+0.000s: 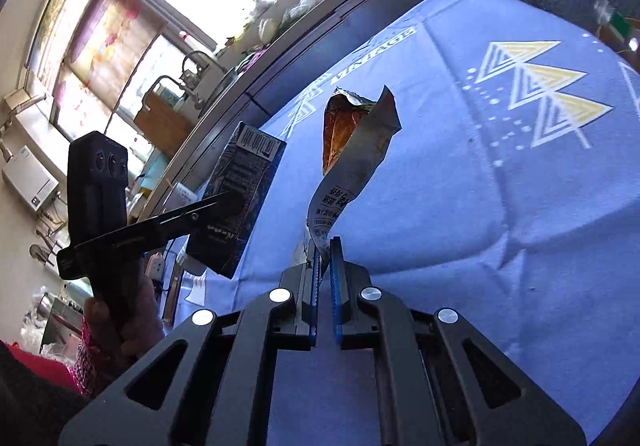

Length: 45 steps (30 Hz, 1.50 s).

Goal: Collect trash
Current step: 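Carry the carton and snack bag over the bin and open both tools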

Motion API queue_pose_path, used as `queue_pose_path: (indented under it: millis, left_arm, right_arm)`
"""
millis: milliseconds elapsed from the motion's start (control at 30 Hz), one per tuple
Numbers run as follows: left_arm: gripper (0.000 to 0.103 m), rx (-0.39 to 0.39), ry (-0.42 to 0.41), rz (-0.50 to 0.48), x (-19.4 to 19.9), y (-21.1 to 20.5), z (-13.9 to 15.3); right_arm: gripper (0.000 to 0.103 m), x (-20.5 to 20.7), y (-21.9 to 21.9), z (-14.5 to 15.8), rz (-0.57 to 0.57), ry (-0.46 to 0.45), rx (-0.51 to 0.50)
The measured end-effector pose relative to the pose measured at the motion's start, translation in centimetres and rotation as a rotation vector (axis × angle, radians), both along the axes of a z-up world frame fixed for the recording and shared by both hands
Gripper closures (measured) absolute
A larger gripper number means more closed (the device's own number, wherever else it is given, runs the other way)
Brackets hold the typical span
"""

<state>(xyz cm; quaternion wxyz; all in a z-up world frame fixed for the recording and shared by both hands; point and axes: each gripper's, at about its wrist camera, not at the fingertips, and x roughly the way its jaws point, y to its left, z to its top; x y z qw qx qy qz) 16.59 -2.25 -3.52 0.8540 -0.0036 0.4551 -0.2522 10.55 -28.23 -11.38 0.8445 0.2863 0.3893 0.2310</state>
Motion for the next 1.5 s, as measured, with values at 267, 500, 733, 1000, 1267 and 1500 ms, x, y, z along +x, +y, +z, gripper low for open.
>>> queue_pose_path:
  millis: [267, 500, 733, 1000, 1267, 1500]
  left_arm:
    - [0.053, -0.011, 0.016, -0.197, 2.0, -10.1, 0.5]
    - [0.053, -0.05, 0.003, -0.311, 4.5, -19.1, 1.9]
    - [0.053, -0.069, -0.025, -0.371, 7.4, -30.0, 2.3]
    - [0.052, -0.062, -0.06, -0.412, 9.3, -38.8, -0.6]
    - [0.021, -0.04, -0.051, -0.353, 10.2, -39.1, -2.2]
    - [0.022, -0.07, -0.119, -0.329, 7.2, -33.9, 0.8]
  right_arm:
    - [0.098, -2.2, -8.1, 0.4, -0.201, -0.017, -0.013]
    - [0.098, -3.0, -15.7, 1.4, -0.39, -0.062, -0.084]
    - [0.098, -2.4, -23.7, 1.2, -0.598, -0.06, -0.237]
    - [0.098, -0.2, -27.9, -0.6, -0.632, -0.012, -0.318]
    - [0.059, -0.2, -28.3, -1.4, -0.658, -0.004, -0.335]
    - [0.059, -3.6, -26.1, 0.5, -0.689, -0.062, -0.225]
